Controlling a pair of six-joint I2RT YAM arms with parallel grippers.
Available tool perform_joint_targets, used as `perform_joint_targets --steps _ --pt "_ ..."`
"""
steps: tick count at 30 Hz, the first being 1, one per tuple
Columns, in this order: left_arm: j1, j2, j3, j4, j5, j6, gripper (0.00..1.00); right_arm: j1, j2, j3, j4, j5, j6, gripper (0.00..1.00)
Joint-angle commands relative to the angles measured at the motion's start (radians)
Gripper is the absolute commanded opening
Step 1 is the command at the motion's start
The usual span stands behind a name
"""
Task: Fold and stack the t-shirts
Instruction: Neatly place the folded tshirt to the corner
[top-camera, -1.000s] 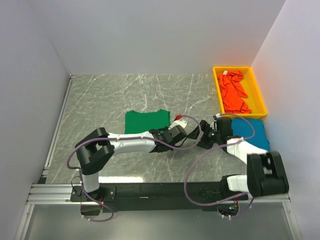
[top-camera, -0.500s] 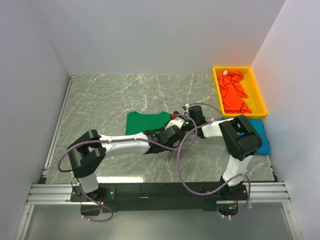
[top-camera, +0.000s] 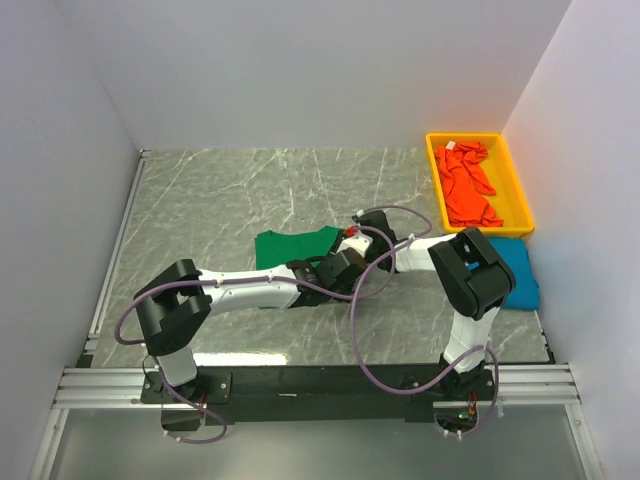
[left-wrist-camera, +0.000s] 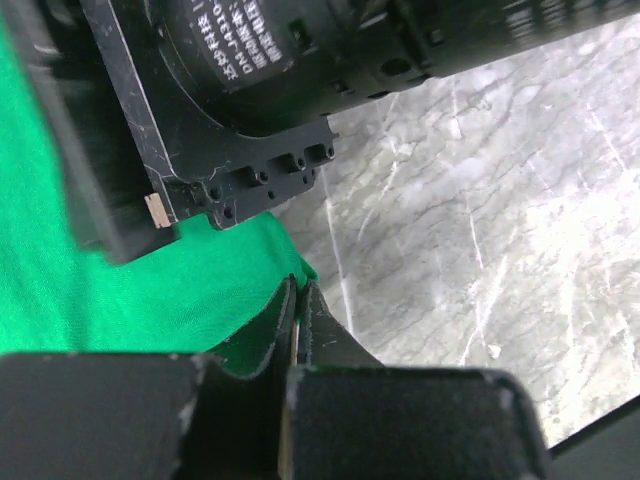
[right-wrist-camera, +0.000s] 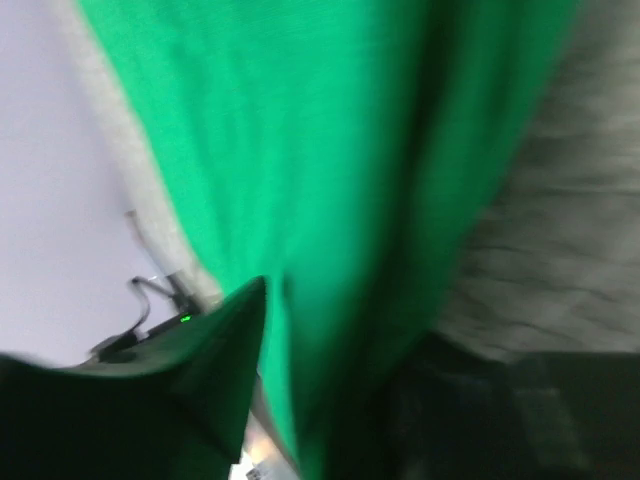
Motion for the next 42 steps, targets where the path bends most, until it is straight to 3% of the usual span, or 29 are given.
perform_joint_targets --steps 1,2,5,8,14,17,20,25,29,32,36,42 --pt "-0.009 -0.047 0.008 0.052 0.059 -0.035 0.08 0.006 0.022 0.024 -0.139 0.136 -0.105 0.44" --pt "-0.009 -0.050 0.008 0.046 0.059 -0.038 0.11 0.006 0.016 0.026 -0.171 0.147 -0.119 0.30" --pt "-0.009 -0.076 0.011 0.019 0.056 -0.056 0.24 0.003 -0.016 0.035 -0.249 0.192 -0.182 0.11" --pt "-0.006 -0.111 0.028 -0.018 0.048 -0.076 0.39 -0.003 -0.062 0.050 -0.344 0.252 -0.263 0.00" --pt "0.044 -0.231 0.052 -0.153 0.113 -0.050 0.69 -0.017 -0.158 0.073 -0.530 0.381 -0.432 0.00" --pt "0.145 -0.319 0.042 -0.225 0.198 -0.032 0.84 -0.028 -0.194 0.079 -0.619 0.463 -0.498 0.00" --pt "0.355 -0.401 0.054 -0.310 0.240 -0.001 0.98 -0.032 -0.224 0.101 -0.708 0.564 -0.558 0.00" --pt "0.610 -0.384 0.115 -0.433 0.214 0.076 0.99 -0.040 -0.265 0.176 -0.852 0.781 -0.627 0.00" --pt "0.702 -0.398 0.042 -0.361 0.205 0.063 1.00 -0.042 -0.270 0.237 -0.954 0.941 -0.674 0.00" --pt "0.803 -0.413 -0.027 -0.330 0.285 0.060 0.99 -0.060 -0.279 0.274 -1.018 1.050 -0.713 0.00" --pt "0.841 -0.476 -0.073 -0.293 0.147 0.051 0.99 -0.111 -0.317 0.242 -1.018 1.118 -0.744 0.00" --pt "0.853 -0.510 -0.109 -0.288 0.047 0.053 0.99 -0.155 -0.351 0.222 -1.043 1.262 -0.751 0.00"
